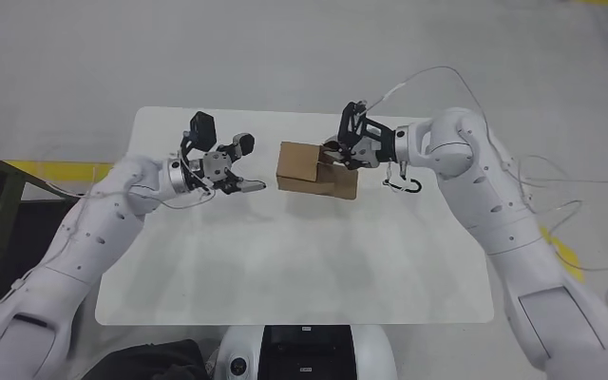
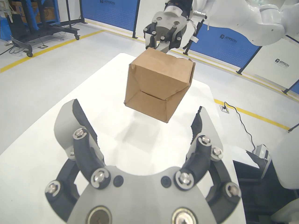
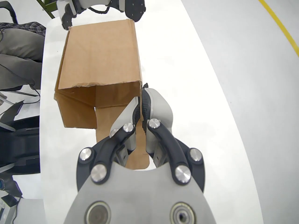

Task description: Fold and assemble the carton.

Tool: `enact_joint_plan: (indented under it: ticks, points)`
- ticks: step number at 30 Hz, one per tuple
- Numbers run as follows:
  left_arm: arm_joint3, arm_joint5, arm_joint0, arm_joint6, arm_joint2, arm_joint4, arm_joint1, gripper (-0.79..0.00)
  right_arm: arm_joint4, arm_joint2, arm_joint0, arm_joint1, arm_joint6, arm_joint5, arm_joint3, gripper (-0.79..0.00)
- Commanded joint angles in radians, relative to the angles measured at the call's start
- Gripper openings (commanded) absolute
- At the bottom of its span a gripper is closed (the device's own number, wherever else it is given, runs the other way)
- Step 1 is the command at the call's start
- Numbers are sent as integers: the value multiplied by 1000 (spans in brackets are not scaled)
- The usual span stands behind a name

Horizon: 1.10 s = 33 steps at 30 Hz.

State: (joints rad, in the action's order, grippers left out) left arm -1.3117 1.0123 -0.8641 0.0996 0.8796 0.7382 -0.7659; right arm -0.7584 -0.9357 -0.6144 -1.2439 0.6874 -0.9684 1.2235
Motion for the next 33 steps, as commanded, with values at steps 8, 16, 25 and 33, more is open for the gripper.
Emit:
enact_joint_plan:
  ticks: [8, 16, 25, 33]
  points:
    - [38, 0, 110, 293, -209, 178, 45, 0, -46, 4, -3, 5, -57, 11, 2, -785]
    - [105, 0, 212, 562, -368, 298, 53, 0, -41, 44, -4, 1, -67, 16, 52, -785]
    - [174, 0, 297, 708, -492, 411, 31, 0, -49, 82, 12, -8, -82, 52, 47, -785]
    - [183, 0, 311, 708, -509, 405, 19, 0, -46, 106, 28, -12, -80, 44, 45, -785]
